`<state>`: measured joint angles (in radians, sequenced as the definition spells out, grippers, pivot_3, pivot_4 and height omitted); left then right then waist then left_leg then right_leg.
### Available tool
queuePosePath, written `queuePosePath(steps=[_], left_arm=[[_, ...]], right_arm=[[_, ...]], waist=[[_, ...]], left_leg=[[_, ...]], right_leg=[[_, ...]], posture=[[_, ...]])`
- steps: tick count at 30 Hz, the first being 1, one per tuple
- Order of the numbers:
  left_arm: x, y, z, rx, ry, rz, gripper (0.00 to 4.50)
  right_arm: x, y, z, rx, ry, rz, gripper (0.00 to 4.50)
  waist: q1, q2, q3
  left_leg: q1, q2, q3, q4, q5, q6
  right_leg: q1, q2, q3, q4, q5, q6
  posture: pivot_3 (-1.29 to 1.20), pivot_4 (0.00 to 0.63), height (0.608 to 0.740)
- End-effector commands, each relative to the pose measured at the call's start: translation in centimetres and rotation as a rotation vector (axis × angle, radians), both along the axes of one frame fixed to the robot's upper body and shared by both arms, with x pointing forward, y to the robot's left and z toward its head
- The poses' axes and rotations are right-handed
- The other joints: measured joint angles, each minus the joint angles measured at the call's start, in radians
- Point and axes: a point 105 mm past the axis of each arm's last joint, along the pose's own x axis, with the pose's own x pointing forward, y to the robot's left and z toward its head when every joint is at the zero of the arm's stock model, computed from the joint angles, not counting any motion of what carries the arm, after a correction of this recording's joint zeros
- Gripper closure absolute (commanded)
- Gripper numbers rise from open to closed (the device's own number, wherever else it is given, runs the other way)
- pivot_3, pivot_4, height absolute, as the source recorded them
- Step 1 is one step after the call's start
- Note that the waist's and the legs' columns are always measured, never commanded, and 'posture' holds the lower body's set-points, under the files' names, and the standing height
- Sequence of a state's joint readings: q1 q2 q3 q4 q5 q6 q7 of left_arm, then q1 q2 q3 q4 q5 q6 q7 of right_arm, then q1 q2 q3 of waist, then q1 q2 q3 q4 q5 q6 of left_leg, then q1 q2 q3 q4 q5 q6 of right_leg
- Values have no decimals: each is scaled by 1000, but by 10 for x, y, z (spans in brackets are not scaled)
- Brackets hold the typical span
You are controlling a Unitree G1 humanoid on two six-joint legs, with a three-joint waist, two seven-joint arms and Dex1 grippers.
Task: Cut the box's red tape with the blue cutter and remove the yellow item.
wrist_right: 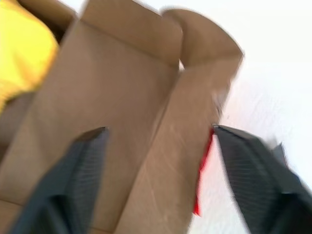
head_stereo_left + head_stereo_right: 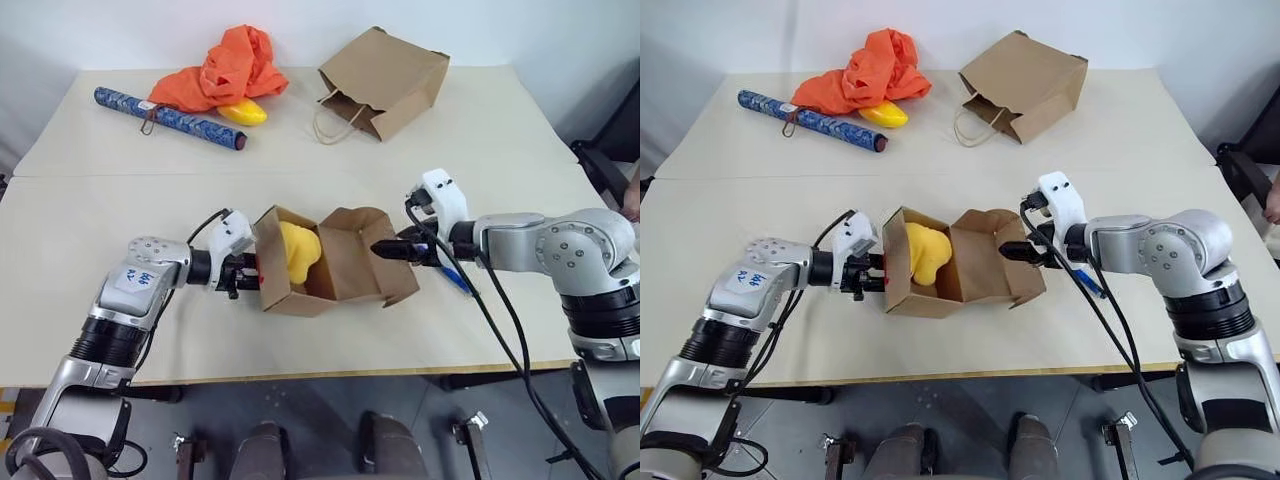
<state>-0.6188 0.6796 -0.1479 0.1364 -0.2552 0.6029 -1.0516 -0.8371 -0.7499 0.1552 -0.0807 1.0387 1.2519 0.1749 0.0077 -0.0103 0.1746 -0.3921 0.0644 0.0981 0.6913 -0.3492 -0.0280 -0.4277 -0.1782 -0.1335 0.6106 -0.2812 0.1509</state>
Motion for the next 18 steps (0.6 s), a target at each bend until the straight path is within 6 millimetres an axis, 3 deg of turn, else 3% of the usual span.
queuePosePath(steps=[1,4,9,12,14,18], left_arm=[[1,13,9,-7,-33,37,906],[3,22,13,-7,-40,69,17],[8,60,33,26,-85,162,17],[12,69,65,-9,-153,165,17],[15,64,87,-40,-211,134,17],[19,17,135,-159,-318,-49,17]], right_arm=[[0,-4,14,5,-75,23,0],[1,-6,16,0,-86,30,0],[-1,-8,19,-13,-108,52,0],[-2,-8,20,-17,-122,69,0],[-3,-8,22,-15,-131,74,0],[-6,-6,30,-3,-189,118,0]], waist=[[-5,0,0],[-9,0,0],[-11,0,0],[-11,0,0],[-7,-1,1],[10,-2,1]], left_leg=[[0,0,0,0,0,0],[0,0,0,0,0,0],[1,0,0,0,0,0],[1,0,0,-1,0,0],[0,0,0,0,0,0],[0,-1,0,2,0,0]], right_leg=[[0,0,0,0,0,0],[0,0,0,0,0,0],[0,0,0,1,0,0],[0,0,0,1,0,0],[0,0,0,1,0,0],[1,0,0,0,1,1]], posture=[[0,150,740],[0,150,740],[0,150,740],[0,150,740],[0,150,740],[0,150,740]])
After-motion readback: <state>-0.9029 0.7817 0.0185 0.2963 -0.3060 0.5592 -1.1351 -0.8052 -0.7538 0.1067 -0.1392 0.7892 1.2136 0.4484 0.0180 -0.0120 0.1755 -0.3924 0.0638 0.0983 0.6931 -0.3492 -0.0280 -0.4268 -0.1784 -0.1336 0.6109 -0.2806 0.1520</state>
